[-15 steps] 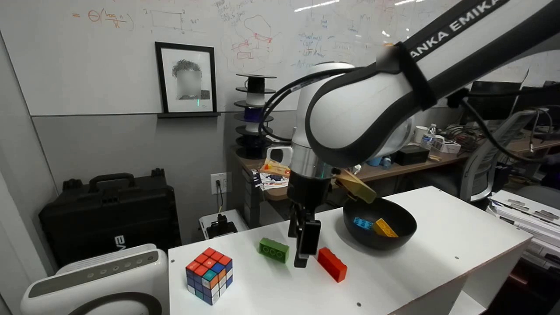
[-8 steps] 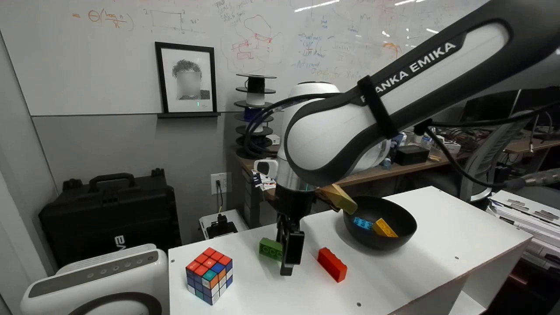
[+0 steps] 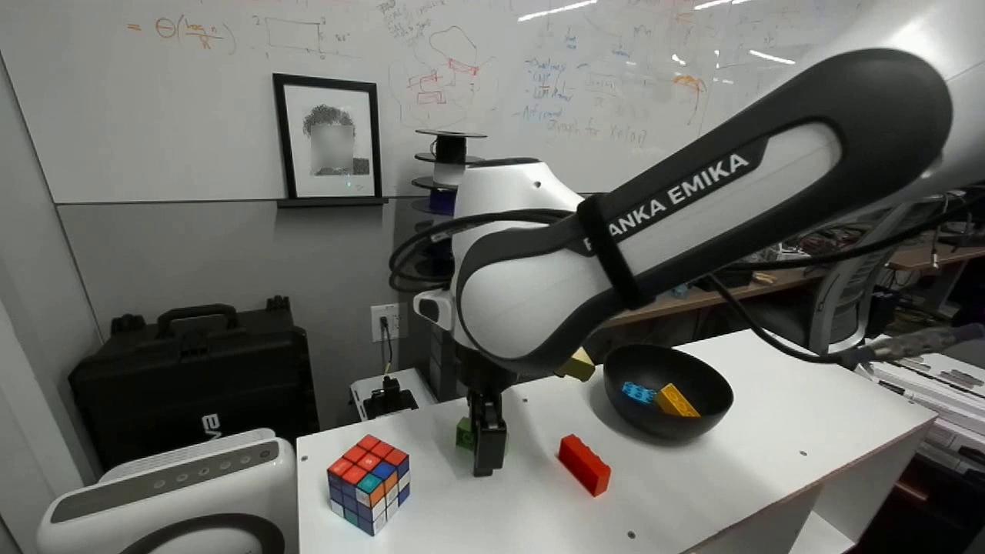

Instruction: Pick the blocks and put them in the bowl

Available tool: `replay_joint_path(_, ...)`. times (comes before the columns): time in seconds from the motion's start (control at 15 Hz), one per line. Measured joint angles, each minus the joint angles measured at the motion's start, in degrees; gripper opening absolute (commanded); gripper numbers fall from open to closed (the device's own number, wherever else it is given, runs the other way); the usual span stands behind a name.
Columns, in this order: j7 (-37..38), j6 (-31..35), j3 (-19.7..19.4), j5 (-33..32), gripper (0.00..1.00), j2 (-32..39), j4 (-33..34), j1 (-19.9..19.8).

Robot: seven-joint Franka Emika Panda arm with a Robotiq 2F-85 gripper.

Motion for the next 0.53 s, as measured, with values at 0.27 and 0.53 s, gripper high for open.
replay_joint_path(0.27, 4.3, -0.1, -2.9, -3.1, 0.13, 0.2, 1.6, 3.0)
replay_joint_path(0.53, 8.4, -3.8, -4.8, -3.6, 0.09, -0.6, 2.0, 4.5)
